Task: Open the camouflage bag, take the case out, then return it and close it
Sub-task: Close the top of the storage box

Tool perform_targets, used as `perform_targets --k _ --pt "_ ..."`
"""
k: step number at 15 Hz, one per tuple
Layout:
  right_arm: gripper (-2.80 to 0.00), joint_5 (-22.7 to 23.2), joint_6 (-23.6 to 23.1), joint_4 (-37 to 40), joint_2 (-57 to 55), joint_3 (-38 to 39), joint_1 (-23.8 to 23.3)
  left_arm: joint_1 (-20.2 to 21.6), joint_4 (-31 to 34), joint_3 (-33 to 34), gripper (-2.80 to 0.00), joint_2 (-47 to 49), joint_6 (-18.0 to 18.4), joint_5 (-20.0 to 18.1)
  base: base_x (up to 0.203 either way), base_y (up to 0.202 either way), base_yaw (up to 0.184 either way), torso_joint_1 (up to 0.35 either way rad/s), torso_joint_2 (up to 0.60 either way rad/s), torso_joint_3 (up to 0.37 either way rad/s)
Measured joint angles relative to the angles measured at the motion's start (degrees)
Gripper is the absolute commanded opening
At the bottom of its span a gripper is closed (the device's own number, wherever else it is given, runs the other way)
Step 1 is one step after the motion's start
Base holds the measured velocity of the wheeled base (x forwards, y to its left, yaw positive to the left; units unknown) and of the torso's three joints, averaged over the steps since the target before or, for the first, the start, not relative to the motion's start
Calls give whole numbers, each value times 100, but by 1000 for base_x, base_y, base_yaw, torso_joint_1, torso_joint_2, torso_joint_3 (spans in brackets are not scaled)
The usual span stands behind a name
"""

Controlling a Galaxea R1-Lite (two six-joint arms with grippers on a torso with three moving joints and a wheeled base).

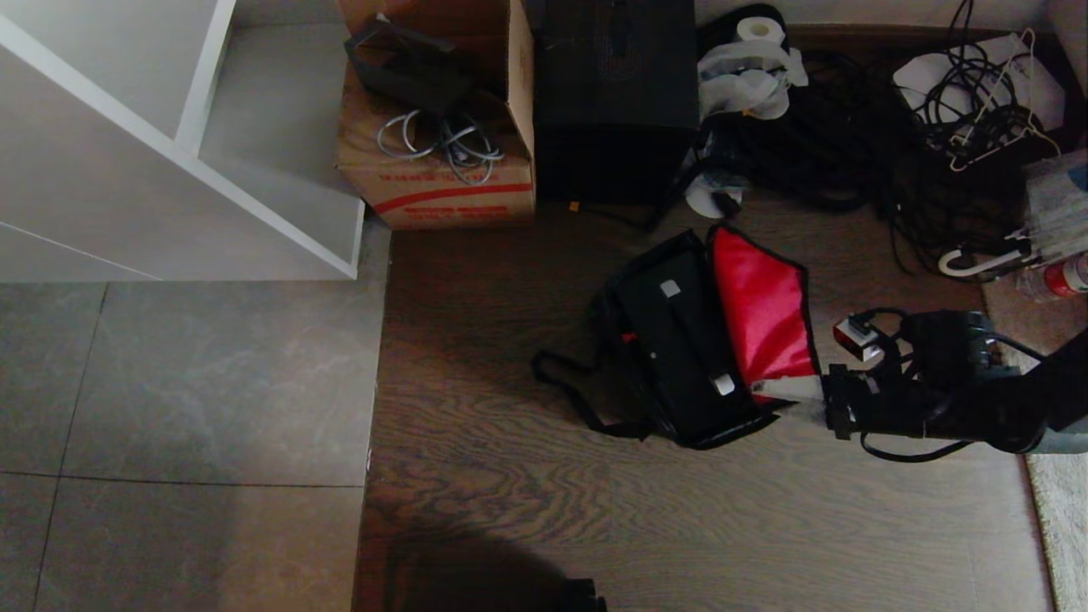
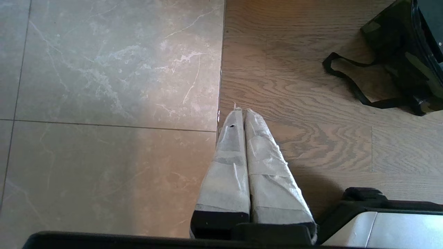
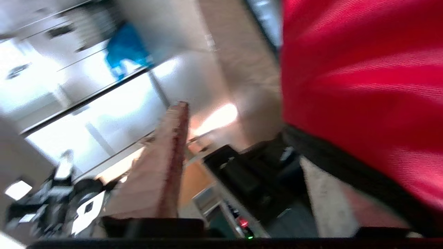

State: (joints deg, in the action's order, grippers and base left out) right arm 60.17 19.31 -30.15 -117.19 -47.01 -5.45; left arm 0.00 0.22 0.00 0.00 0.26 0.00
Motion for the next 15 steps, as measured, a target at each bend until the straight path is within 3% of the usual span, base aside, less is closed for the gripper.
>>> perform_targets --k 5,11,15 --pt "0 414 -5 -40 175 198 126 0 2 0 -280 0 -1 0 0 0 0 0 0 0" --pt "0 460 -75 -55 351 591 801 0 2 0 -280 0 1 0 0 0 0 0 0 0" --pt "0 338 -237 -49 335 595 961 0 -1 0 -280 0 1 0 0 0 0 0 0 0"
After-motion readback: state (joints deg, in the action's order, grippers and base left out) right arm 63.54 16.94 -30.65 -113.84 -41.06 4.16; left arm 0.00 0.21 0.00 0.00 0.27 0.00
